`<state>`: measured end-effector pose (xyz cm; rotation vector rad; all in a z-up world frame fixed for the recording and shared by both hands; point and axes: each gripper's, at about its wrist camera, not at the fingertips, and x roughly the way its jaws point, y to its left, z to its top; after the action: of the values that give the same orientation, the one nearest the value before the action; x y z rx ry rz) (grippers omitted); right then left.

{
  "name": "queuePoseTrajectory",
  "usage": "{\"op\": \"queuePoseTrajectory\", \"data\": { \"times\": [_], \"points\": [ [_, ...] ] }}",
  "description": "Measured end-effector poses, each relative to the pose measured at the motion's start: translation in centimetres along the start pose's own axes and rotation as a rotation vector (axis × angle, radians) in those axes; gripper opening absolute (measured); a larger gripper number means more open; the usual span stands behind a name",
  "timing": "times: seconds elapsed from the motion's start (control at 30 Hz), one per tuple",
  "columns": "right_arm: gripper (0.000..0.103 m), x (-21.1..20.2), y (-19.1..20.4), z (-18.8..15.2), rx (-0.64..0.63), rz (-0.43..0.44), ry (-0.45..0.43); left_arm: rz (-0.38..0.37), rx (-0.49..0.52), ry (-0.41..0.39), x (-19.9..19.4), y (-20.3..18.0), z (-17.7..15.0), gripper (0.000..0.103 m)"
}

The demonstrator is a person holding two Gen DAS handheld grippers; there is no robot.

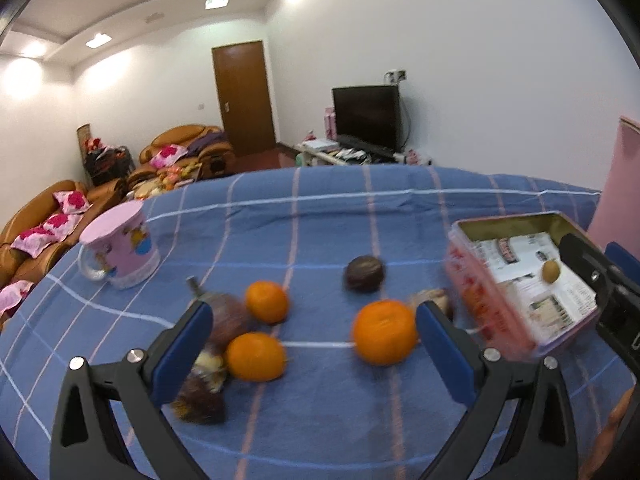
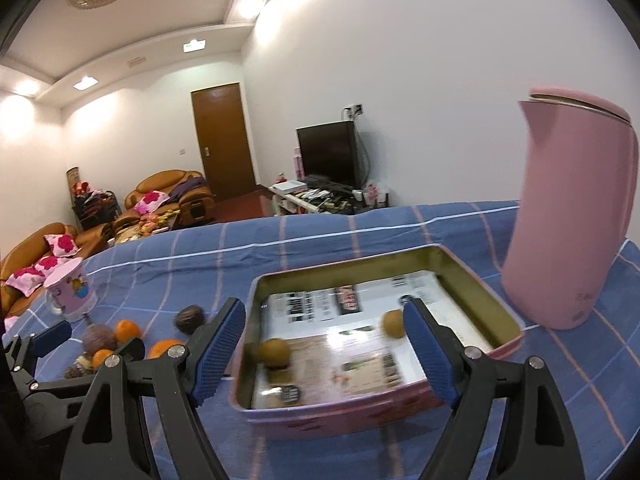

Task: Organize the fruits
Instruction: 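Withdraw both open tools from the tin back toward the fruit, then grasp the dark brown round fruit with the left tool while the right tool grasps an orange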

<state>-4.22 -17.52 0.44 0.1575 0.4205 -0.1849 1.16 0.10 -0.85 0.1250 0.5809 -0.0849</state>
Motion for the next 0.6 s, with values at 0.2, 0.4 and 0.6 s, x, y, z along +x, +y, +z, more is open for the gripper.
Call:
{"op": "queuePoseTrajectory", "data": {
  "times": [0.2,0.4,0.6],
  "points": [
    [0.082,-0.1,3.0,-0.5,-0.033,0.049,0.010,0.037,-0.034,0.054,-0.2,3.4,-1.4,0.103],
    [0.082,0.3,5.8,-1.0,-0.072,0.090,0.038,0.034,-0.109,0.136,0.5,6.9,-2.3,0.103],
    [0.082,0.5,8.0,-1.5,-0.130,0.117,0.077,-0.018,-0.215,0.266,2.4,9.9,-3.7,0.092]
  ]
}}
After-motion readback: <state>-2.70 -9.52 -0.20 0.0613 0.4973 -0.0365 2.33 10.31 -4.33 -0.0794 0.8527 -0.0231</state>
